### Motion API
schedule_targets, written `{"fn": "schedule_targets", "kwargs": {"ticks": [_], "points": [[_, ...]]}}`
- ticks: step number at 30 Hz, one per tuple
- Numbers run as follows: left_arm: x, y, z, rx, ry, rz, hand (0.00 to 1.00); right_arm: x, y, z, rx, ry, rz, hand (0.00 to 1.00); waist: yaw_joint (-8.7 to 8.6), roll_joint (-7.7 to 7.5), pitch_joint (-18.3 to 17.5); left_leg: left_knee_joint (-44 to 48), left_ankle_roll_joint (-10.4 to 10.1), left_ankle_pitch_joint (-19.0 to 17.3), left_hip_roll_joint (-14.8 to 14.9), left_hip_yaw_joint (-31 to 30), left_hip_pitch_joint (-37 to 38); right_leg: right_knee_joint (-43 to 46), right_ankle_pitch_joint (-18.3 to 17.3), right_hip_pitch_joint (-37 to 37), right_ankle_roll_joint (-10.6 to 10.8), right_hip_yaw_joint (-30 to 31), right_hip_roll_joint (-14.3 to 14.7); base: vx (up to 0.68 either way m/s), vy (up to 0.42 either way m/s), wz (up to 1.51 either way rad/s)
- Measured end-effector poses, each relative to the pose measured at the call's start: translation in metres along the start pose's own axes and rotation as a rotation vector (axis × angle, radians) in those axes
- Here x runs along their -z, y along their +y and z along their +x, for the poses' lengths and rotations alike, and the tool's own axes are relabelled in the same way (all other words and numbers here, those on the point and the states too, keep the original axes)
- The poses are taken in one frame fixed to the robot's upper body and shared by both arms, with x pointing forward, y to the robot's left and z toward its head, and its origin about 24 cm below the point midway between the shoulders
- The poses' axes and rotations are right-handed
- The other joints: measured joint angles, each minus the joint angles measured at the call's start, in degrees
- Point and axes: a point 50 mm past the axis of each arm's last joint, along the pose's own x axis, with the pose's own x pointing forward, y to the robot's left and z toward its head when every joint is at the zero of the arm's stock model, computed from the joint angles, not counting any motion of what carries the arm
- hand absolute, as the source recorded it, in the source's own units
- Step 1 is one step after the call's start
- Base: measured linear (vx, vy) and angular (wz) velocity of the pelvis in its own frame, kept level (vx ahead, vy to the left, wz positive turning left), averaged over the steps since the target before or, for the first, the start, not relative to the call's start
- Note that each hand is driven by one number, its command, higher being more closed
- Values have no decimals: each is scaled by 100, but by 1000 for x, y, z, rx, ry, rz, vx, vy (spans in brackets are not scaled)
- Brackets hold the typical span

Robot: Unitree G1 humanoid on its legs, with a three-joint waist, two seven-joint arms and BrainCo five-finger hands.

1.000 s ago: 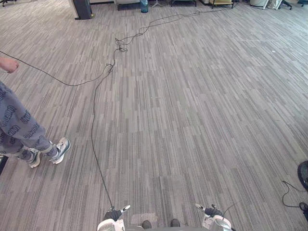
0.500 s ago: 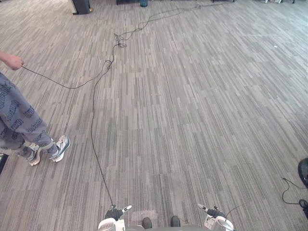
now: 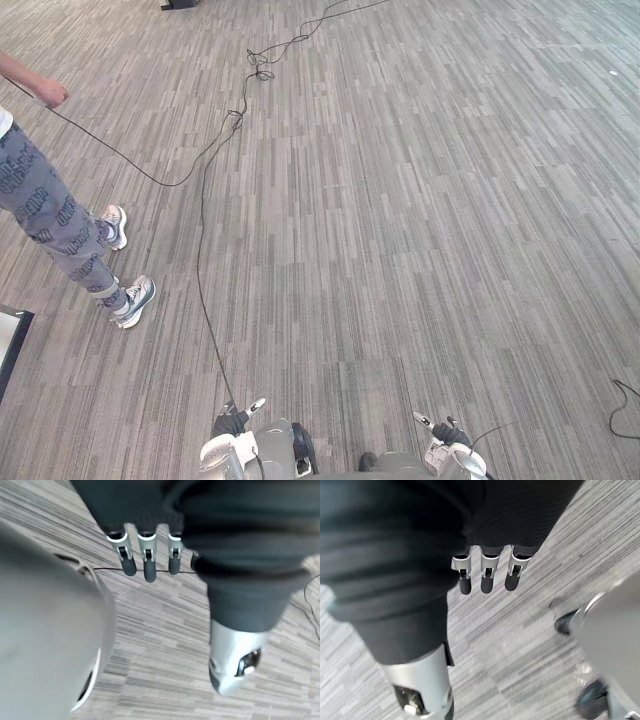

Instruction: Pick up cushions and gather them together orderly.

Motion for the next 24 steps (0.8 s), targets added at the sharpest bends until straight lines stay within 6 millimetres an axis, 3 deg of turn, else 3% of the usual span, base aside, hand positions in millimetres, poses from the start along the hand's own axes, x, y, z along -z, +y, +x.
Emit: {"fn": "schedule_targets", "kwargs": {"ticks": [1, 2, 3, 5, 6, 7, 8, 9, 10, 12, 14, 16, 18, 19, 20, 21, 22, 24], "points": [[-3, -4, 0, 10, -11, 1, 0, -1, 2, 0, -5, -2, 2, 0, 87, 8, -10, -548, 36, 420, -78, -32, -153, -248, -14, 145, 159, 75, -95, 572, 298, -50], [-4, -5, 0, 15, -18, 4, 0, 1, 5, 0, -13, 3, 6, 0, 165, -49, -44, -567, 309, 850, -169, -42, -162, -275, -57, 182, 263, 221, -200, 490, 259, -46], [-6, -4, 1, 14, -24, 8, 0, 1, 8, -1, -18, 4, 9, 0, 176, -84, -92, -549, 360, 794, -234, 7, -154, -244, -42, 162, 284, 272, -266, 529, 257, -26], [-8, -6, 1, 27, -29, 31, 0, 12, 11, -4, -26, 32, 28, 0, 156, -258, -234, -410, 628, 428, -379, 157, 55, 379, 341, 18, 759, 434, -511, 526, 256, 2], [-8, -6, 1, 27, -27, 34, 0, 13, 10, -4, -28, 38, 25, 0, 156, -296, -256, -432, 659, 384, -422, 163, 146, 599, 387, -18, 816, 450, -550, 611, 306, -4], [-7, -8, 1, 35, -24, 46, 0, 14, 8, -5, -23, 38, 28, 0, 156, -348, -260, -481, 699, 273, -500, 172, 428, 1329, 550, -198, 919, 536, -574, 480, 234, -12], [-5, -10, 0, 46, -17, 59, 0, 13, 6, -6, -20, 26, 30, 0, 155, -344, -257, -596, 719, 162, -542, 166, 763, 2323, 943, -526, 1034, 611, -571, 675, 312, -23], [-2, -13, 0, 60, -9, 74, 0, 12, 5, -6, -23, 12, 28, 0, 109, -318, -241, -773, 714, 24, -553, 143, 1286, 3847, 1346, -1089, 1073, 691, -548, 627, 252, -20], [-1, -18, -1, 76, -2, 90, 0, 12, 4, -7, -26, 6, 23, 0, 61, -287, -218, -939, 704, -65, -556, 136, 1768, 5017, 1264, -1590, 992, 612, -525, 518, 195, -15], [-2, -24, 0, 88, 1, 88, 0, 8, 4, -8, -33, -19, 18, 0, -11, -226, -183, -1274, 707, -72, -546, 152, 2382, 5768, 990, -2322, 733, 381, -481, 400, 85, -8], [-4, -27, 2, 92, 0, 85, 0, 3, 7, -8, -45, -44, 24, 0, -147, -223, -174, -1623, 640, -113, -502, 155, 2867, 5700, 722, -2971, 643, 27, -432, 532, 24, 7], [-9, -30, 3, 96, -10, 80, 0, -4, 10, -7, -48, -69, 35, 0, -260, -192, -147, -1904, 388, -452, -376, 155, 3325, 4850, 576, -3579, 529, -446, -301, 524, -58, 11], [-9, -28, 6, 83, 5, 71, 0, -7, 10, -5, -44, -72, 14, 0, -273, -241, -96, -2071, 285, -600, -341, 146, 3702, 3236, 795, -3775, 227, -697, -52, 512, -139, 11], [-6, -27, 6, 80, 21, 77, 0, -5, 11, -4, -47, -64, 0, 0, -336, -285, -90, -2059, 288, -598, -374, -52, 3820, 2032, 1166, -3682, 197, -694, 71, 896, -280, 59], [1, -31, 5, 85, 51, 76, 0, -6, 2, -1, -26, -51, -15, 0, -492, -122, -19, -2067, 291, -591, -274, -551, 4140, 1651, 1847, -3489, -344, -631, 256, 661, -219, 52], [3, -32, 4, 88, 57, 68, 0, -10, 0, 0, -23, -58, -20, 0, -475, 4, 14, -2061, 284, -521, -188, -601, 4190, 1663, 1756, -3436, -274, -749, 286, 781, -256, 24], [4, -34, 4, 88, 63, 47, 0, -16, 3, 2, -27, -69, -8, 0, -418, 124, 44, -1953, -100, -89, -106, -753, 4173, 2043, 1529, -3478, -558, -771, 307, 495, -173, -13], [4, -34, 4, 85, 61, 35, 0, -18, 1, 2, -22, -73, 1, 0, -465, 190, 69, -1352, -244, 420, -6, -997, 4097, 2300, 1109, -3248, -647, -897, 308, 634, -243, 3]]}}
